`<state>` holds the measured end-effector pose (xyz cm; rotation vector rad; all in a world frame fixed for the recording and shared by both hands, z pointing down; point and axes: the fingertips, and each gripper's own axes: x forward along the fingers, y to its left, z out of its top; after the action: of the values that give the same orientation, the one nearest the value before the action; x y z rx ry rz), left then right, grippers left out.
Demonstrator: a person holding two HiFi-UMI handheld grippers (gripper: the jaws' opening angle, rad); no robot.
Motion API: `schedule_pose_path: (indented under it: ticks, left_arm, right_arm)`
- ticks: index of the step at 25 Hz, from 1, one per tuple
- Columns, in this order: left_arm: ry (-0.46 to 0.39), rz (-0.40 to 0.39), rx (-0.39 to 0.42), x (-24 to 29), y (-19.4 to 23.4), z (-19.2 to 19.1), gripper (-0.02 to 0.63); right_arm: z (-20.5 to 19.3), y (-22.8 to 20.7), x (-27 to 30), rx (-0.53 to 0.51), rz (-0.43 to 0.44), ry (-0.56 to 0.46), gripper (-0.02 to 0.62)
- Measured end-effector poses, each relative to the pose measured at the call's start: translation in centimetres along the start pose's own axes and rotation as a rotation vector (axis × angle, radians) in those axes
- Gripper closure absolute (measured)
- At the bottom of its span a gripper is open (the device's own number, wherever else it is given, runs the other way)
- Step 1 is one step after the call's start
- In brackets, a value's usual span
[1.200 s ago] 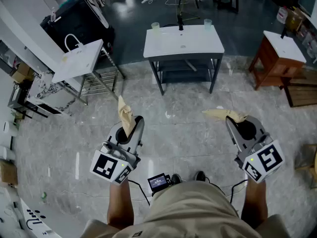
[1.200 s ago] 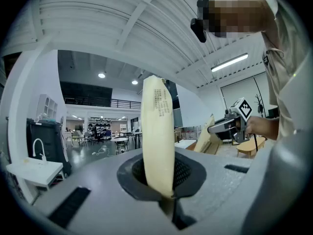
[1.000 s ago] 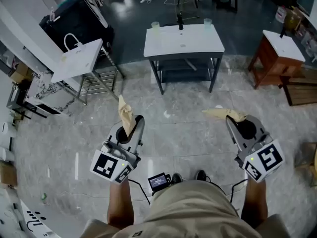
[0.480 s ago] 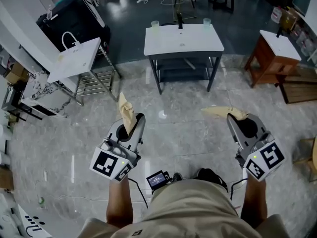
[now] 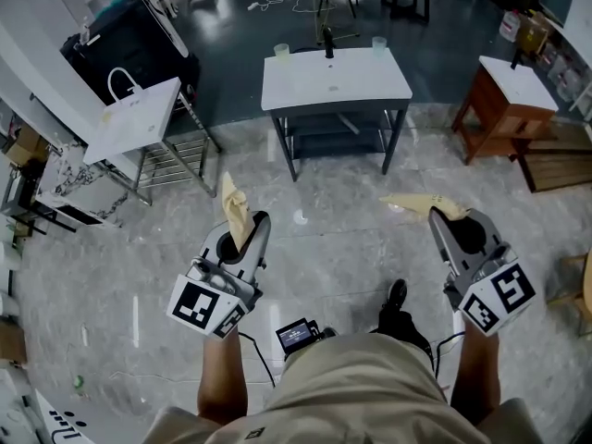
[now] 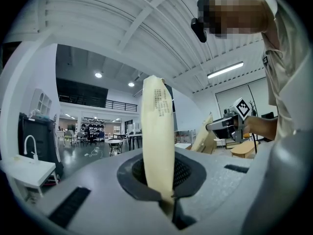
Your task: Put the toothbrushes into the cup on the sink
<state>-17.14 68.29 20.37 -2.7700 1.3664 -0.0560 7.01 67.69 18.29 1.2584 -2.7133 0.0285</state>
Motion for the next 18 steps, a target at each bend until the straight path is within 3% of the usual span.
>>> schedule_pose_path:
  ticks: [8,18]
  left_arm:
    - [0.020,0.032,0.014,8.8,-2.1,-0.1,0.601]
    - [0.053,0.087,0.016,29.3,-7.9,0.0,0.601]
  right_arm:
    - [-1.3,-10.6,-0.3,0.021,0.004,-0.012,0.568]
    - [-3.9,-32.3,-1.8,0.058,0.047,0.003,0.568]
